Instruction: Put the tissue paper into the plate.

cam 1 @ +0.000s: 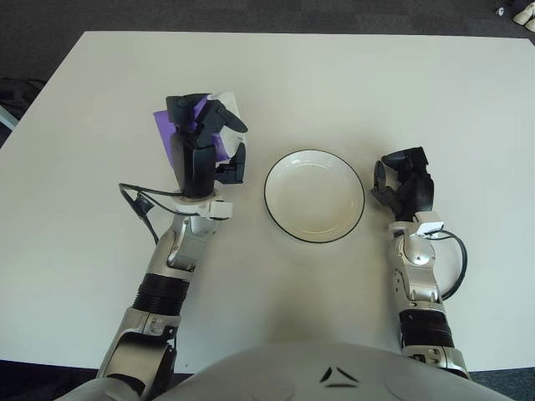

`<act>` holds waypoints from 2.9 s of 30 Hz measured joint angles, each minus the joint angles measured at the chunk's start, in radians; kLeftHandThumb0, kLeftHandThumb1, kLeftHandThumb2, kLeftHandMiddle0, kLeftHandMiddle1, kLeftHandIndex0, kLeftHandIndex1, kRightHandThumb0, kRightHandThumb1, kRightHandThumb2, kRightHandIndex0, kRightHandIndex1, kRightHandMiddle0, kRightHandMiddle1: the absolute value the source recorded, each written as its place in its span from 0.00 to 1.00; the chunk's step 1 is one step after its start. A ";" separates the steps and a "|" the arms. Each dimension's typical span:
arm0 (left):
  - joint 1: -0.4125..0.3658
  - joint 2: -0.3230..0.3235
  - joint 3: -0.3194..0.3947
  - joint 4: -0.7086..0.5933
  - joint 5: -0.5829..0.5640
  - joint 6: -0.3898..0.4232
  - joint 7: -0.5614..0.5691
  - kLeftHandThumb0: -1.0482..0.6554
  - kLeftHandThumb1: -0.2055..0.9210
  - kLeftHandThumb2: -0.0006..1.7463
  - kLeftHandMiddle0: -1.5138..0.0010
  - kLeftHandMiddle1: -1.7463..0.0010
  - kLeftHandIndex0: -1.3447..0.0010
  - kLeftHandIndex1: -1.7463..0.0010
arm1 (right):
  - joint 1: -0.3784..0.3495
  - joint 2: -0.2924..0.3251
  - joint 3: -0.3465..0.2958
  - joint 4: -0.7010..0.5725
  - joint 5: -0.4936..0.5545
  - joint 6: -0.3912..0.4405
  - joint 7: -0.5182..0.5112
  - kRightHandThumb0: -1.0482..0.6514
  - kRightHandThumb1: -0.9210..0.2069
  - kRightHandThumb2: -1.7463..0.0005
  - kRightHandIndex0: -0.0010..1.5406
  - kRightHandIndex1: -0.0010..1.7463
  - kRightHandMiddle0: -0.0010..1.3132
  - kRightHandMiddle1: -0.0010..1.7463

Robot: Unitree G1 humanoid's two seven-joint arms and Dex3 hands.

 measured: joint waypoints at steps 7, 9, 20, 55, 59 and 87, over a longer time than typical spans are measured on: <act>-0.041 0.016 -0.065 -0.016 -0.221 -0.102 -0.227 0.61 0.09 1.00 0.36 0.08 0.48 0.00 | -0.001 0.004 0.004 0.000 -0.004 0.000 -0.008 0.40 0.17 0.54 0.42 0.77 0.24 1.00; -0.050 0.017 -0.078 -0.007 -0.275 -0.122 -0.289 0.61 0.09 1.00 0.36 0.08 0.48 0.00 | -0.002 0.003 0.006 0.000 -0.011 0.000 -0.011 0.40 0.17 0.54 0.42 0.78 0.24 1.00; -0.087 0.058 -0.148 0.016 -0.611 -0.144 -0.660 0.61 0.15 0.96 0.39 0.08 0.51 0.00 | -0.001 0.003 0.009 0.000 -0.026 0.002 -0.020 0.40 0.17 0.55 0.43 0.79 0.23 1.00; -0.186 -0.016 -0.217 0.037 -0.673 0.086 -1.059 0.61 0.21 0.91 0.42 0.09 0.55 0.00 | -0.080 -0.008 -0.036 0.088 0.048 -0.016 0.016 0.38 0.30 0.43 0.48 0.83 0.31 1.00; -0.206 -0.022 -0.226 0.064 -0.619 0.070 -1.061 0.61 0.22 0.91 0.42 0.09 0.55 0.00 | -0.072 -0.001 -0.029 0.085 0.035 -0.037 0.002 0.38 0.31 0.43 0.47 0.82 0.31 1.00; -0.267 0.024 -0.267 0.225 -0.166 -0.140 -0.888 0.17 0.72 0.45 0.95 0.05 0.97 0.22 | -0.004 0.003 0.008 0.018 -0.018 -0.038 -0.025 0.40 0.13 0.58 0.41 0.73 0.22 1.00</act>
